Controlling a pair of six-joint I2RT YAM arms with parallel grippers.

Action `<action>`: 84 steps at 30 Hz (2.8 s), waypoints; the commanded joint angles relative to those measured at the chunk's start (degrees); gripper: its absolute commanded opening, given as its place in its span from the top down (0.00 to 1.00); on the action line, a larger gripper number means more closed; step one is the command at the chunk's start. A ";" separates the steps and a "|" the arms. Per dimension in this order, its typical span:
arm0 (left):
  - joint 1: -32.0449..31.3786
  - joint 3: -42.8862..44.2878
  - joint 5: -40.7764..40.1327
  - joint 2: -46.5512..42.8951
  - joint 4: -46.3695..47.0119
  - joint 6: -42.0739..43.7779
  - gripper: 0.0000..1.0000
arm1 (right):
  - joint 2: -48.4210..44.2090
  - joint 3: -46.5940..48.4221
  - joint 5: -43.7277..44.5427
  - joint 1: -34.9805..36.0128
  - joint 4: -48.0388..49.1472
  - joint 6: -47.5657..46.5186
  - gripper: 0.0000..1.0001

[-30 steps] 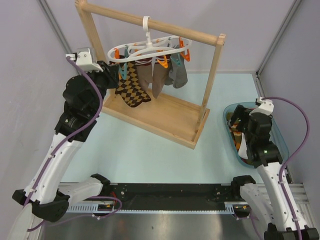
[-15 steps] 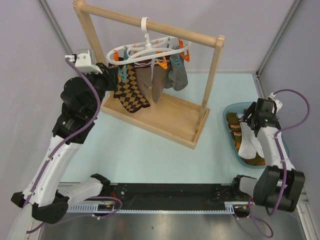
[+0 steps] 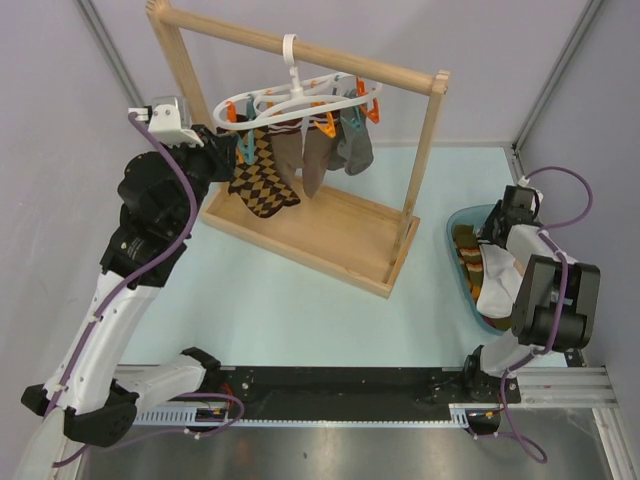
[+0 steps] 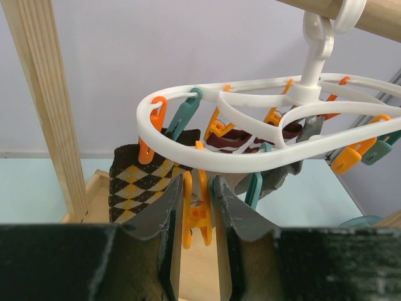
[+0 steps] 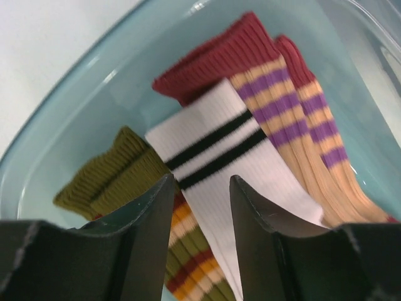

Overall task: Clip the socks to the hanger
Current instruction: Pick up the sock from the bin, then clamp the sock onto the hanger.

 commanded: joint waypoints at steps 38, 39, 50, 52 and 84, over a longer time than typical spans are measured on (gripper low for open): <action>0.31 0.43 1.46 -1.14 -5.32 -0.45 0.94 | -9.93 6.97 -4.66 -0.41 -6.76 2.31 1.00; 0.39 0.43 1.46 -1.23 -5.49 -0.54 0.94 | -11.44 6.97 -6.40 -0.15 -7.30 2.66 1.00; 0.31 1.31 2.78 -0.44 -6.81 -1.59 0.97 | -34.55 3.63 -10.64 21.63 -7.22 -2.61 1.00; 0.31 1.14 2.87 -0.44 -6.73 -2.12 0.98 | -38.25 3.63 -10.46 25.06 -7.56 -3.49 1.00; 0.31 -2.11 11.48 0.96 -2.51 -4.50 1.00 | -13.31 9.08 -7.13 69.29 46.04 -5.07 1.00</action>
